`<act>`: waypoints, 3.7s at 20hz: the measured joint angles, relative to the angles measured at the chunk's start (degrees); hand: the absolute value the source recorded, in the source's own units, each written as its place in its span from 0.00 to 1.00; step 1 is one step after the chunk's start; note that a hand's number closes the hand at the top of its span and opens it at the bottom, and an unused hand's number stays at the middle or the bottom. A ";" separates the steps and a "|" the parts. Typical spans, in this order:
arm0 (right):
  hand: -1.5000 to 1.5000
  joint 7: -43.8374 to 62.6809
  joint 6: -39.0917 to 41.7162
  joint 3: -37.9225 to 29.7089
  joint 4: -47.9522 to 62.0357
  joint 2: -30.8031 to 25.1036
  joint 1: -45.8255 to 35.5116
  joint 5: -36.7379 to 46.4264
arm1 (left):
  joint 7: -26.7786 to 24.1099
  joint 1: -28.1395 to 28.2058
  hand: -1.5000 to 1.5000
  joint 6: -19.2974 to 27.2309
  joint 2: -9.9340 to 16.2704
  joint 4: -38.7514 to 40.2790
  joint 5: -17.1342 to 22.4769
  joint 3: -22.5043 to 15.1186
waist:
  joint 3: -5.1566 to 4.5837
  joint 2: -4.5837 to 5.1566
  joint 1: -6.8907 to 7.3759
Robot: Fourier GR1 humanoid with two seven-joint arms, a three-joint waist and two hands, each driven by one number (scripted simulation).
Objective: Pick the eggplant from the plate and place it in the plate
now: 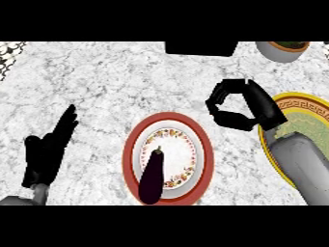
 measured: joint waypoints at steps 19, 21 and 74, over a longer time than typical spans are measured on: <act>0.00 7.49 -6.13 17.92 -1.26 11.97 8.58 10.95 | 0.09 -0.84 0.50 2.92 -5.09 6.36 -1.22 1.72 | 1.00 0.43 -2.21; 0.00 12.50 -3.17 18.65 -2.79 10.51 5.86 12.56 | 0.36 -0.51 0.50 3.09 -5.11 6.03 -1.57 1.75 | 1.01 0.37 -2.23; 1.00 20.95 15.99 23.91 18.52 20.94 -7.05 20.84 | 3.14 0.70 0.50 -5.52 -13.97 4.33 -12.24 11.44 | 1.08 0.26 -1.95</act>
